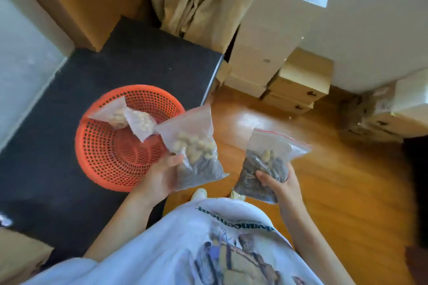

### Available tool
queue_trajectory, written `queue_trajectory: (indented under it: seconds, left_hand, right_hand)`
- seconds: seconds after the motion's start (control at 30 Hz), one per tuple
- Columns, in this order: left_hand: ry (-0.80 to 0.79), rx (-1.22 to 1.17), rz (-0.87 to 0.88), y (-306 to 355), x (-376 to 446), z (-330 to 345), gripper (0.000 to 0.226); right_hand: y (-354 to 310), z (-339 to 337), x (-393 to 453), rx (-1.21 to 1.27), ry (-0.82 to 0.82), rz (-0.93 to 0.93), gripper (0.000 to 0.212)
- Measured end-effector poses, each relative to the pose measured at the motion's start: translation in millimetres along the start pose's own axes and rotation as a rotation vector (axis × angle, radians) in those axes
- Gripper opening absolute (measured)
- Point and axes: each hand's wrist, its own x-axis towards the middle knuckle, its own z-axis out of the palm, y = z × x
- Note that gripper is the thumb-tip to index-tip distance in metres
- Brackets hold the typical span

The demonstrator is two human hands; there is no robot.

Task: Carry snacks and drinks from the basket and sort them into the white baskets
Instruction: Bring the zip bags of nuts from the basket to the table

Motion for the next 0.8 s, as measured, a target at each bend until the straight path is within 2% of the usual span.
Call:
queue_trajectory:
  seconds: [0.07, 0.1, 0.17, 0.23, 0.3, 0.4, 0.43, 0.53, 0.7, 0.8]
  left_hand:
    - [-0.092, 0.184, -0.05, -9, 19, 26, 0.062]
    - [-0.107, 0.292, -0.074, -15, 28, 41, 0.069]
    - [-0.128, 0.436, -0.104, -30, 42, 69, 0.047]
    - [-0.193, 0.539, -0.156, -49, 52, 100, 0.031]
    - [-0.262, 0.648, -0.19, -72, 56, 134, 0.035]
    - [-0.357, 0.786, -0.225, -118, 53, 183, 0.055]
    - [-0.38, 0.824, -0.243, -137, 49, 199, 0.058]
    - [-0.44, 0.917, -0.294, -199, 34, 244, 0.061]
    - [-0.533, 0.991, -0.398, -312, -1, 322, 0.051]
    - [-0.608, 1.042, -0.45, -366, -23, 367, 0.056]
  right_hand:
    - [5, -24, -19, 0.079, 0.095, -0.004, 0.051]
    - [8, -36, -28, 0.12, 0.149, -0.001, 0.052]
    - [19, -62, -48, 0.19, 0.249, 0.006, 0.052]
    - [33, -88, -69, 0.231, 0.35, 0.023, 0.066]
    - [49, -114, -93, 0.281, 0.464, 0.051, 0.076]
    - [78, -154, -133, 0.368, 0.628, 0.044, 0.064]
    - [90, -169, -147, 0.4, 0.69, 0.054, 0.067]
    - [128, -218, -189, 0.545, 0.843, 0.077, 0.083]
    - [187, -301, -263, 0.668, 1.113, 0.076, 0.072]
    - [220, -343, -301, 0.746, 1.247, 0.092, 0.07]
